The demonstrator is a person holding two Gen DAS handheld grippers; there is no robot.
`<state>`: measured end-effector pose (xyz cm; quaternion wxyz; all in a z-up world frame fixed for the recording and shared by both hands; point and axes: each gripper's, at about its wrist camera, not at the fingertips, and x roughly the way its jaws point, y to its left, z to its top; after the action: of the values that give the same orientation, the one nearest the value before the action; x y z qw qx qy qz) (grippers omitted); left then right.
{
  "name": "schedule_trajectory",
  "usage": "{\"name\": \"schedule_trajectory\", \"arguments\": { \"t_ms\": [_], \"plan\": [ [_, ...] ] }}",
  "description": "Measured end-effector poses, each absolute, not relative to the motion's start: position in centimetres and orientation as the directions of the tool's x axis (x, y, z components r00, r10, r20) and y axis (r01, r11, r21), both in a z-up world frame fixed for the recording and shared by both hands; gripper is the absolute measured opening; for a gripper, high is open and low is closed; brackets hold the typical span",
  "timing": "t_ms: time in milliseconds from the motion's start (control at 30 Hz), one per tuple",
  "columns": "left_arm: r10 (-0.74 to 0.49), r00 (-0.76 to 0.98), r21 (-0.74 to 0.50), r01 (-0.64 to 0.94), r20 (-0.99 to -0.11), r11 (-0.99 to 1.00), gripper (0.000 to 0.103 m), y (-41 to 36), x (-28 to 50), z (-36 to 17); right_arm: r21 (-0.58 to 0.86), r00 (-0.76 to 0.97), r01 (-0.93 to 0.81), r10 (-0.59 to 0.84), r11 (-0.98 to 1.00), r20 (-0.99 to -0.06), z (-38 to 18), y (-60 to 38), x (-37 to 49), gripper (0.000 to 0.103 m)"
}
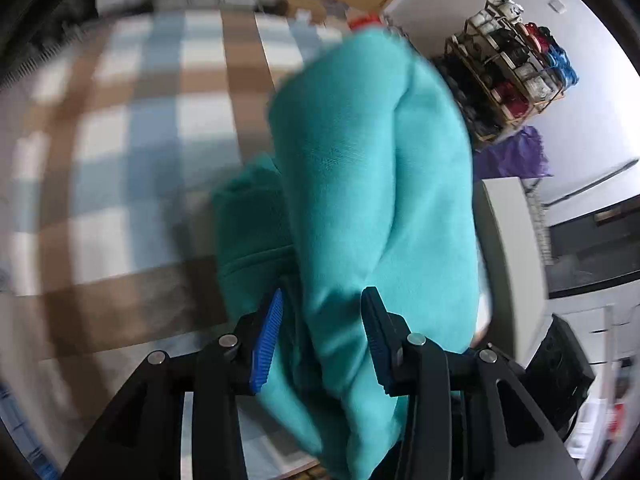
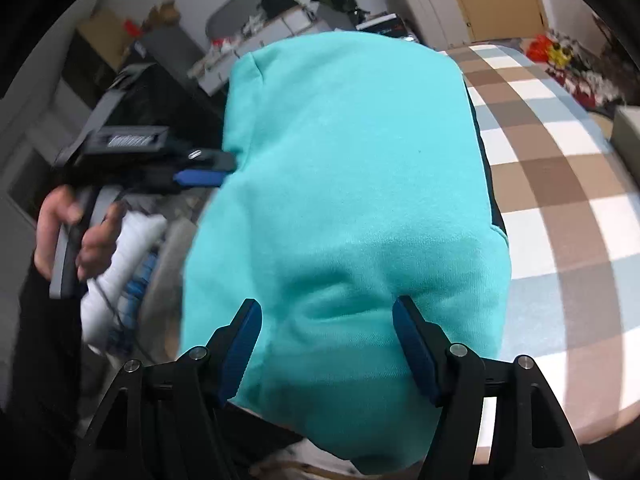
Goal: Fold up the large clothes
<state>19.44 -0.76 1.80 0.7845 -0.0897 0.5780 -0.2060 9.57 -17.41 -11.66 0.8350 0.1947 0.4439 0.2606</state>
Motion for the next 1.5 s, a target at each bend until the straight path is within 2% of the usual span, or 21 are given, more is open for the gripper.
{"name": "schedule_trajectory", "arguments": {
  "t_ms": [33, 67, 100, 133, 167, 233, 333, 400, 467, 567, 700, 767, 867, 933, 1000, 1033, 1100, 1233, 1333, 1400, 1500],
  "plan": [
    [-0.422, 0.3, -0.349, 0.268, -0.855, 0.898, 0.035, -1.3, 18.0, 3.7, 0.592, 0.467, -0.265, 0.638, 0.761, -0.612, -12.0, -17.8, 9.5, 0.061],
    [-0.45, 0.321, -0.355, 0.314, -0.833, 0.88, 0.035, -1.8, 16.7, 5.0, 0.631, 0.462, -0.27, 0.673, 0.727, -0.578, -12.6, -17.9, 9.2, 0.049],
    [-0.493, 0.314, -0.378, 0.361, -0.811, 0.852, 0.037, -2.7, 15.3, 6.1, 0.684, 0.449, -0.275, 0.72, 0.675, -0.529, -13.3, -18.4, 9.1, 0.042],
    [-0.519, 0.299, -0.393, 0.392, -0.801, 0.832, 0.039, -3.3, 14.2, 6.5, 0.732, 0.427, -0.263, 0.756, 0.629, -0.496, -14.1, -18.8, 9.1, 0.027],
    [-0.534, 0.286, -0.396, 0.422, -0.796, 0.816, 0.043, -4.4, 13.2, 6.6, 0.752, 0.411, -0.244, 0.768, 0.612, -0.491, -14.7, -18.8, 9.1, 0.016],
    [-0.52, 0.259, -0.362, 0.475, -0.814, 0.802, 0.043, -6.6, 12.0, 5.2, 0.752, 0.404, -0.251, 0.772, 0.609, -0.491, -14.4, -18.9, 9.0, 0.015],
    [-0.363, 0.211, -0.249, 0.427, -0.907, 0.869, 0.043, -7.6, 12.5, -0.6, 0.731, 0.42, -0.267, 0.758, 0.628, -0.498, -14.3, -19.1, 8.7, 0.014],
    [-0.365, 0.161, -0.29, 0.36, -0.917, 0.887, 0.041, -6.6, 13.2, -4.5, 0.747, 0.41, -0.253, 0.767, 0.615, -0.493, -14.7, -19.4, 8.8, 0.01],
    [-0.406, 0.179, -0.334, 0.331, -0.896, 0.882, 0.039, -5.6, 13.1, -5.8, 0.752, 0.397, -0.241, 0.77, 0.613, -0.5, -15.2, -19.4, 8.7, 0.002],
    [-0.482, 0.206, -0.416, 0.294, -0.852, 0.861, 0.038, -4.5, 13.1, -6.3, 0.728, 0.4, -0.257, 0.756, 0.636, -0.519, -14.6, -19.0, 8.6, 0.001],
    [-0.53, 0.234, -0.458, 0.299, -0.815, 0.837, 0.038, -4.0, 12.8, -6.5, 0.672, 0.407, -0.318, 0.736, 0.669, -0.541, -13.0, -18.3, 7.7, 0.003],
    [-0.565, 0.248, -0.494, 0.295, -0.787, 0.818, 0.038, -3.1, 12.8, -6.6, 0.687, 0.37, -0.365, 0.775, 0.628, -0.512, -12.5, -18.2, 7.0, 0.003],
    [-0.623, 0.261, -0.556, 0.288, -0.738, 0.78, 0.037, -2.4, 12.6, -7.3, 0.663, 0.329, -0.389, 0.769, 0.639, -0.548, -13.2, -17.4, 7.0, 0.003],
    [-0.656, 0.262, -0.602, 0.263, -0.708, 0.754, 0.031, -2.1, 12.6, -7.2, 0.63, 0.298, -0.396, 0.743, 0.668, -0.6, -13.5, -16.8, 7.1, 0.0],
    [-0.678, 0.247, -0.636, 0.235, -0.692, 0.735, 0.018, -1.4, 13.0, -7.6, 0.534, 0.3, -0.436, 0.676, 0.725, -0.673, -12.8, -16.0, 6.3, 0.0],
    [-0.686, 0.242, -0.65, 0.221, -0.686, 0.727, 0.015, -1.1, 13.2, -7.8, 0.493, 0.308, -0.45, 0.647, 0.745, -0.697, -12.6, -15.6, 6.1, 0.0],
    [-0.691, 0.24, -0.656, 0.219, -0.682, 0.722, 0.008, -0.9, 13.1, -8.0, 0.401, 0.322, -0.468, 0.575, 0.787, -0.752, -12.2, -14.4, 5.8, 0.0],
    [-0.679, 0.251, -0.639, 0.23, -0.69, 0.735, 0.007, -0.7, 12.6, -7.8, 0.283, 0.339, -0.492, 0.481, 0.823, -0.809, -11.3, -12.5, 5.5, 0.0],
    [-0.664, 0.268, -0.616, 0.248, -0.698, 0.747, 0.007, -0.4, 12.4, -7.6, 0.314, 0.304, -0.526, 0.519, 0.79, -0.799, -8.7, -12.7, 6.5, 0.002],
    [-0.651, 0.277, -0.598, 0.257, -0.707, 0.759, 0.007, -1.1, 12.6, -7.4, 0.303, 0.368, -0.518, 0.528, 0.8, -0.765, -5.3, -13.4, 8.1, 0.004],
    [-0.641, 0.284, -0.588, 0.256, -0.713, 0.767, 0.007, -1.4, 12.9, -7.5, 0.21, 0.462, -0.509, 0.471, 0.834, -0.751, -1.3, -12.5, 12.1, 0.005]
  ]
}}
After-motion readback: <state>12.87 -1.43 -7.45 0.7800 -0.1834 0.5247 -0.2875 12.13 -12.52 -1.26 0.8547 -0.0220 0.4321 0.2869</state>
